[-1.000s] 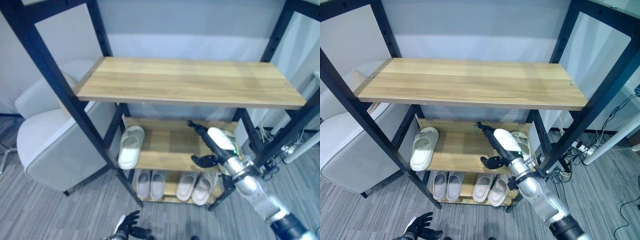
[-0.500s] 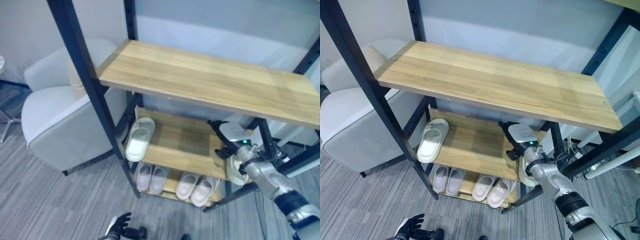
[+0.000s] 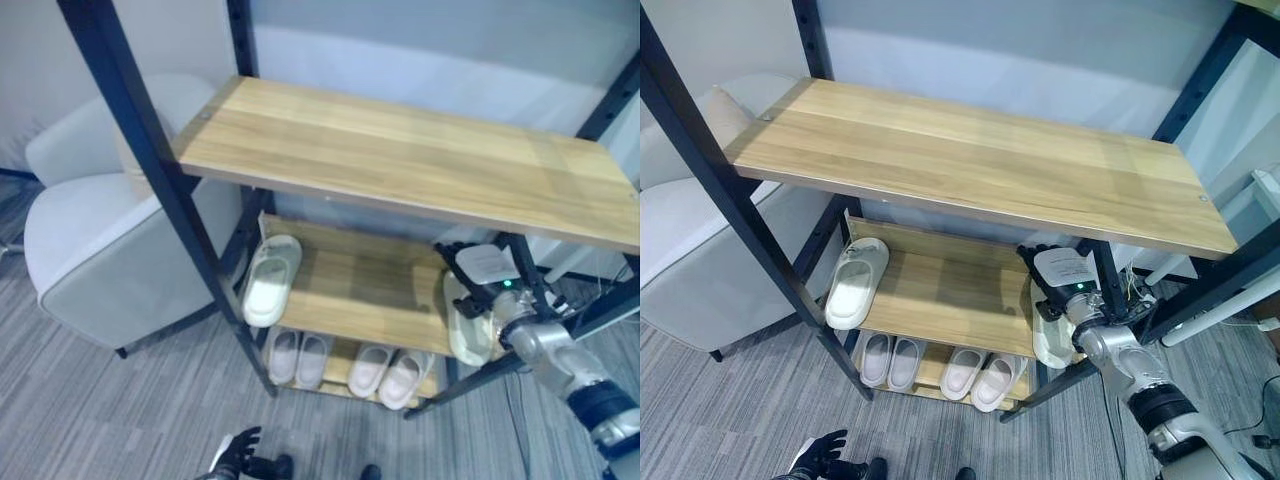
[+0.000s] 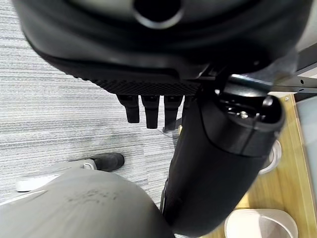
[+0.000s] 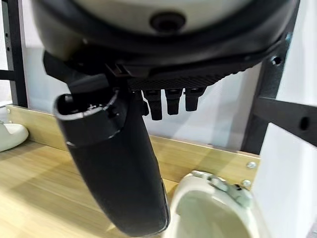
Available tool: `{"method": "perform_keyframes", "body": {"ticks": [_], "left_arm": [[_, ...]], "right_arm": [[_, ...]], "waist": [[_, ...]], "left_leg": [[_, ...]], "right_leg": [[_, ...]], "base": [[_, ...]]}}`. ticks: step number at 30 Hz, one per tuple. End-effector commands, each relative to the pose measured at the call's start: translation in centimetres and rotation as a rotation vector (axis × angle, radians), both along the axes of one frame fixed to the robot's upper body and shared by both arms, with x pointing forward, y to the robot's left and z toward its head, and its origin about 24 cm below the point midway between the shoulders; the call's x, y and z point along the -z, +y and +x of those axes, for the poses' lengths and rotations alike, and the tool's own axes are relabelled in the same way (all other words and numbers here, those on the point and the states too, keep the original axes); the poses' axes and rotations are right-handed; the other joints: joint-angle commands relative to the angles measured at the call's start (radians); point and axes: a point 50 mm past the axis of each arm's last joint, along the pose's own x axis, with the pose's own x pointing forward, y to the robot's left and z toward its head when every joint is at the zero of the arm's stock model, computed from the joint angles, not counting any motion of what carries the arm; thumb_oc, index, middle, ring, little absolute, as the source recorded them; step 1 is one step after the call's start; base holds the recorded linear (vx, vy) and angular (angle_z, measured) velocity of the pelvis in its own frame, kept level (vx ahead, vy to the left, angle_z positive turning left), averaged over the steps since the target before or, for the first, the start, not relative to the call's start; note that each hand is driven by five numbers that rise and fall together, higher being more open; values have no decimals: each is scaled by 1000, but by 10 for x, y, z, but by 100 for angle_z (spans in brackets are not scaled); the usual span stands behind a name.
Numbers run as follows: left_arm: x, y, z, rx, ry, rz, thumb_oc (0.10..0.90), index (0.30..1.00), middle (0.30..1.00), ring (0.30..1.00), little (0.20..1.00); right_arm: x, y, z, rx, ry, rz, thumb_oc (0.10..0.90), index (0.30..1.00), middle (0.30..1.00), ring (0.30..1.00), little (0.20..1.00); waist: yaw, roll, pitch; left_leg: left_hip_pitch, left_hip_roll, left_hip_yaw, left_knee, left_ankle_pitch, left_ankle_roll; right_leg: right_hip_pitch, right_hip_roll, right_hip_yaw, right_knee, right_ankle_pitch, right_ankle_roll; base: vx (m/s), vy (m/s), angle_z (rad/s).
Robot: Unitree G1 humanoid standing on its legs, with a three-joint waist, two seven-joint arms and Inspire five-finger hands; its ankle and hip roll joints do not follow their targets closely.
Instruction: Arrange the slippers neatly on the shoe rack.
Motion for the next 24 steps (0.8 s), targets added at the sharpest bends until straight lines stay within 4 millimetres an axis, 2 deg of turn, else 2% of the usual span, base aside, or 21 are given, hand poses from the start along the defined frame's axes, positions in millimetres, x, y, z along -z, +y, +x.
{"method": "perform_keyframes", "body": {"ticks": [1,12,13,14,15,24], "left_arm": [[9,-22,-12,93,65,-31,800,900,900,900,900],[10,-24,-11,89,64,-37,800,900,900,900,900],[10,-24,-11,90,62,-38,800,900,900,900,900],[10,-24,-11,89,62,-38,800,900,900,900,900],[10,-24,-11,89,62,-38,800,900,900,900,900],[10,-26,-11,78,62,-40,800,900,900,900,900]], "right_arm": [[-59,-30,19,80,-199,-117,800,900,900,900,900],[-52,-35,32,122,-123,-206,800,900,900,900,900],[-50,-34,33,127,-113,-204,557,535,535,535,535],[-50,-34,34,126,-113,-204,425,338,338,338,338],[-49,-31,35,125,-111,-191,400,300,300,300,300],[-39,-5,41,93,-104,-26,400,300,300,300,300]], "waist": [[11,4,-25],[20,-7,-24],[22,-8,-24],[21,-8,-24],[23,-8,-24],[28,-10,-25]], "left_leg": [[-5,-23,30,-8,-57,-27],[-15,-27,27,-8,-55,-26],[-14,-27,26,-8,-55,-25],[-14,-27,26,-8,-55,-25],[-14,-26,26,-8,-55,-25],[-7,-26,24,-8,-58,-24]], "right_leg": [[56,-50,-15,5,-64,98],[49,-57,-15,5,-61,101],[49,-57,-15,5,-61,101],[49,-57,-15,5,-61,101],[49,-58,-15,5,-61,101],[55,-57,-17,5,-63,97]], "base": [[0,0,0],[0,0,0],[0,0,0],[0,0,0],[0,0,0],[1,0,0]]}}
